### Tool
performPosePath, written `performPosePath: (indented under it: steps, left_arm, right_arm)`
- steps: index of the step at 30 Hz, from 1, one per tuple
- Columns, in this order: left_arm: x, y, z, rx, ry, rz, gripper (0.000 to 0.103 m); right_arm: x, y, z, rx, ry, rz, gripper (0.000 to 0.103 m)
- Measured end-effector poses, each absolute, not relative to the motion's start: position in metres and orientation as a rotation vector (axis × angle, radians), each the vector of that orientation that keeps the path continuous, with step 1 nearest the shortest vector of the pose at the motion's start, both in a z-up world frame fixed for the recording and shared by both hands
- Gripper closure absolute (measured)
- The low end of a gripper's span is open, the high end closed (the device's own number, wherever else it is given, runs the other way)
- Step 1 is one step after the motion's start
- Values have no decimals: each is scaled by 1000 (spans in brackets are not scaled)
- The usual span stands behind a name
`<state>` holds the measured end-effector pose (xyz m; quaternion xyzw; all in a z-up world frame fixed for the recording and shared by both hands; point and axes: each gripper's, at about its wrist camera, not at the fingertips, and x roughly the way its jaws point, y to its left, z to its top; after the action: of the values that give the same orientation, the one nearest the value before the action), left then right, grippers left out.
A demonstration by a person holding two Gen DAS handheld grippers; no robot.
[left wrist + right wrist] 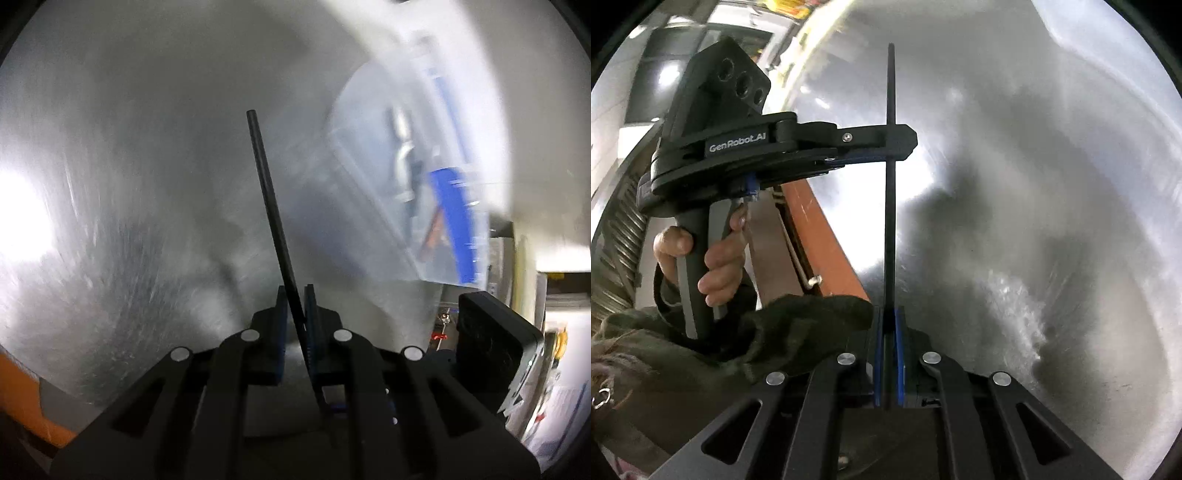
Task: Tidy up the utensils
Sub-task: 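Grasp the second chopstick with the left gripper while the right gripper holds it, then lower the second chopstick into the clear box and open both grippers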
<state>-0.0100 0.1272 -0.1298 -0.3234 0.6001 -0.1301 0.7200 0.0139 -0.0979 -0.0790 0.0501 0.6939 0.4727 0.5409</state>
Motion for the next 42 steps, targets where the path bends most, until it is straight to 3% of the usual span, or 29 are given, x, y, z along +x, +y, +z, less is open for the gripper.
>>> performPosePath:
  steps: [9, 17, 23, 34, 39, 42]
  left_arm:
    - [29, 88, -15, -475, 1065, -455, 95]
    - [143, 31, 61, -379, 929, -646, 95]
    - [233, -32, 28, -326, 1069, -697, 97]
    - [299, -83, -118, -247, 1462, -595, 97]
    - [298, -83, -122, -234, 1464, -572, 97]
    - [282, -75, -90, -185, 1372, -560, 97]
  right_arm:
    - [38, -128, 10, 69, 1344, 1041, 96]
    - [122, -199, 79, 75, 1126, 778, 96]
    - [186, -230, 52, 123, 1192, 623, 102]
    - [241, -253, -58, 164, 1463, 492, 102]
    - [234, -250, -52, 101, 1430, 463, 102]
    - [221, -247, -32, 43, 1364, 413, 102]
